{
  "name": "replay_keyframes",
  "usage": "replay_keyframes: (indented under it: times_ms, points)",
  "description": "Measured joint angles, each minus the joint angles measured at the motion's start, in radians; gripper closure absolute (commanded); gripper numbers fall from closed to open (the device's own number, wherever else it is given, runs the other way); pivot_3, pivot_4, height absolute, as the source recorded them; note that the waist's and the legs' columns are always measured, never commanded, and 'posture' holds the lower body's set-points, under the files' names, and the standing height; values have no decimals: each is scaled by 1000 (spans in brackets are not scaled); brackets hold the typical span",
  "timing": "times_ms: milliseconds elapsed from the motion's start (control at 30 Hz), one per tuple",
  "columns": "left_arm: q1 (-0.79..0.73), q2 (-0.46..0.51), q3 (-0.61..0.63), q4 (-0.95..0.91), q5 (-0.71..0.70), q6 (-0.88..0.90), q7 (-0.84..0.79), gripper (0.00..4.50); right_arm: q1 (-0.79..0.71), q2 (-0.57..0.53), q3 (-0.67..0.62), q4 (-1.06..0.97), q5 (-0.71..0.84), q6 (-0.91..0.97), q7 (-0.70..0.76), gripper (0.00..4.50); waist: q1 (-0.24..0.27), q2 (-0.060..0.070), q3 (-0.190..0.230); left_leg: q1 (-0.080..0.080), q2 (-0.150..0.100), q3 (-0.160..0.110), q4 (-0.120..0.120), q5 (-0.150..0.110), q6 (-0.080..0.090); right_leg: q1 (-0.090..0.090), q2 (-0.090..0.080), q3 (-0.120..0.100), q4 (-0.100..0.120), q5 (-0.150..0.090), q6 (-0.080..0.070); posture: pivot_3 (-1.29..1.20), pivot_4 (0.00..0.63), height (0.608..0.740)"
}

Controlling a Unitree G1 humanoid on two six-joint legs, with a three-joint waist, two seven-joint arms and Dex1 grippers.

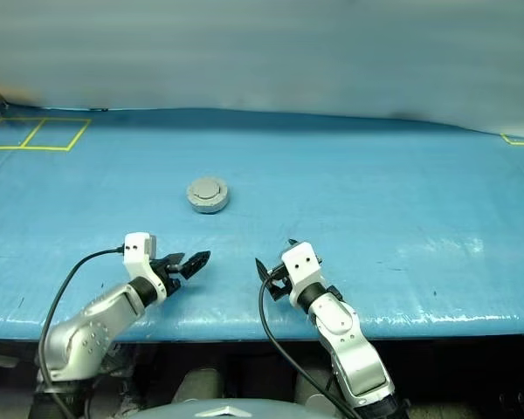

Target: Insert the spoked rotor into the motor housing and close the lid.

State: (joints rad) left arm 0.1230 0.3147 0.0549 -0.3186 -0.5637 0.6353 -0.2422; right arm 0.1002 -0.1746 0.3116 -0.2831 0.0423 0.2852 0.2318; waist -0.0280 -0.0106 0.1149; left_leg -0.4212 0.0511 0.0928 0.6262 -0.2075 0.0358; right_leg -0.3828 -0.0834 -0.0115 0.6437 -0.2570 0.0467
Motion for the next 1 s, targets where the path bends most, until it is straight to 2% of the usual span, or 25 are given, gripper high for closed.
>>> replay_keyframes:
  times_ms: [133, 267, 400, 1000]
  points:
    - [68, 6, -121, 8, 257, -250, 19, 15, -1, 4, -12, 13, -1, -19, 3, 0, 10, 0, 0, -16, 0, 0, -1, 0, 0, -15, 0, -1, 0, -1, -2, 0, 150, 740]
    - [76, -5, -145, 48, 418, -460, 52, 15, 5, 2, -25, 13, -1, -39, 11, 0, 16, 0, 0, -22, 0, 0, 0, 0, 1, -20, 0, -3, 0, -1, -2, 0, 150, 740]
    - [75, -56, -135, 71, 428, -543, 50, 15, 27, 5, -31, 12, 10, -77, 32, 0, 17, -1, 1, -23, 0, -1, 2, 2, 8, -21, 1, -5, 0, -1, -2, 0, 150, 740]
    - [39, -56, -105, 159, 425, -622, -98, 15, 72, -4, -31, -4, 42, -103, 109, 0, 17, -2, 3, -23, 1, -6, 10, 3, 9, -14, 10, -15, 1, 0, 1, 0, 150, 740]
